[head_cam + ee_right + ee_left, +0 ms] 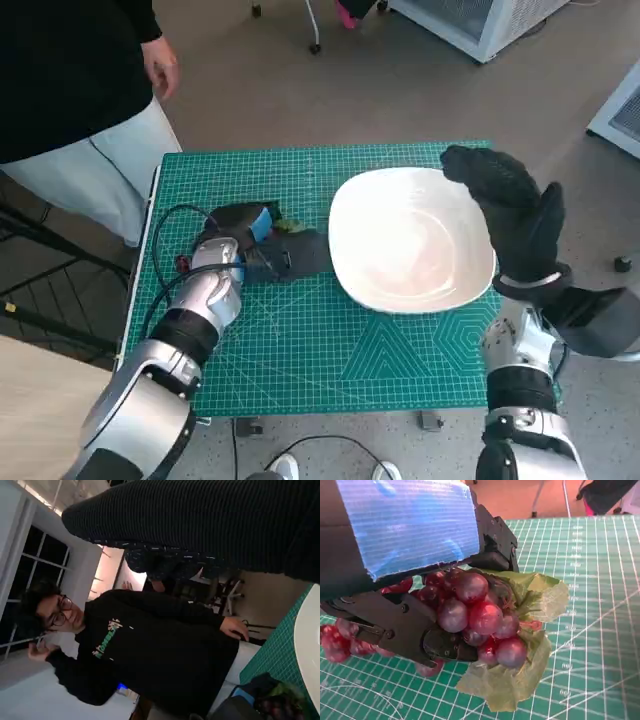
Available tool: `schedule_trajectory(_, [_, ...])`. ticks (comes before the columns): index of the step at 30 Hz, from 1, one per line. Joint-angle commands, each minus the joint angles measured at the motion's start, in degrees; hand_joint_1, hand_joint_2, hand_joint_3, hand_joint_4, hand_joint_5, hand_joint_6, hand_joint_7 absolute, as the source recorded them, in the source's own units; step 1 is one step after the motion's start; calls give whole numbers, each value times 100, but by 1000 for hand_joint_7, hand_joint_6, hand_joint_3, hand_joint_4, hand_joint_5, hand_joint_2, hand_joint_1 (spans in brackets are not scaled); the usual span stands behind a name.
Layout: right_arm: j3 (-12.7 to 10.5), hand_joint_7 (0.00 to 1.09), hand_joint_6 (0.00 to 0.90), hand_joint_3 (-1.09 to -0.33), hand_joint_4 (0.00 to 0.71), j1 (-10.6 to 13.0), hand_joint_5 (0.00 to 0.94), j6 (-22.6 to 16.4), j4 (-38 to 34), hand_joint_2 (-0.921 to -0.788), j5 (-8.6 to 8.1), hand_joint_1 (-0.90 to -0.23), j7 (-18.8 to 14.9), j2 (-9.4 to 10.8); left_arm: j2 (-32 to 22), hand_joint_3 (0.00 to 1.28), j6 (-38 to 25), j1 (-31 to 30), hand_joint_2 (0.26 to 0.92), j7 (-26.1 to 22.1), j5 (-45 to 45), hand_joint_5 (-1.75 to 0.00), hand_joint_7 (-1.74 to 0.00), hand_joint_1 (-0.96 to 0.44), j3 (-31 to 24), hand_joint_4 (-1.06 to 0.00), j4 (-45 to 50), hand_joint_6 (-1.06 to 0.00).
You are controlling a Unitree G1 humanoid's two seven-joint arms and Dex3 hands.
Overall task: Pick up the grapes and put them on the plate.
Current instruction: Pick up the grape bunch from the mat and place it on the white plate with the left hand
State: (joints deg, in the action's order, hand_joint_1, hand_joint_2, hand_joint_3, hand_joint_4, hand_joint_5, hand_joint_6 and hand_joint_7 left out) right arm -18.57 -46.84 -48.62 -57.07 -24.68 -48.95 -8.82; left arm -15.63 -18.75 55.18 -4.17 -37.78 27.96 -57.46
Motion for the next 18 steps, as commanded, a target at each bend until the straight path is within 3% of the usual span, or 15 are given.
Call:
schedule_trajectory(1, [-23, 2, 437, -572, 345, 7, 2, 50, -79, -921, -19, -621, -46, -1, -264, 107, -403, -181, 920, -289, -33, -1322, -1078, 1, -105, -664, 886, -583])
schedule_trajectory(8, [-20, 2, 437, -572, 344, -6, 1, 50, -78, -921, -14, -620, -39, 9, -596, 53, -1021, -681, 919, -655, -101, -1234, -1028, 1, -329, -740, 2617, -635])
schedule_trajectory(13, [-9, 3, 439, -570, 346, -17, 1, 49, -72, -921, -2, -620, -24, 25, -800, 50, -1376, -972, 920, -879, -163, -1181, -1104, 0, -496, -702, 3703, -655])
schedule_trajectory(18, [2, 3, 438, -570, 345, -30, 1, 9, -90, -921, 27, -620, -1, 34, -981, 70, -1649, -1161, 920, -1101, -290, -1253, -1056, 0, -587, -702, 4573, -625])
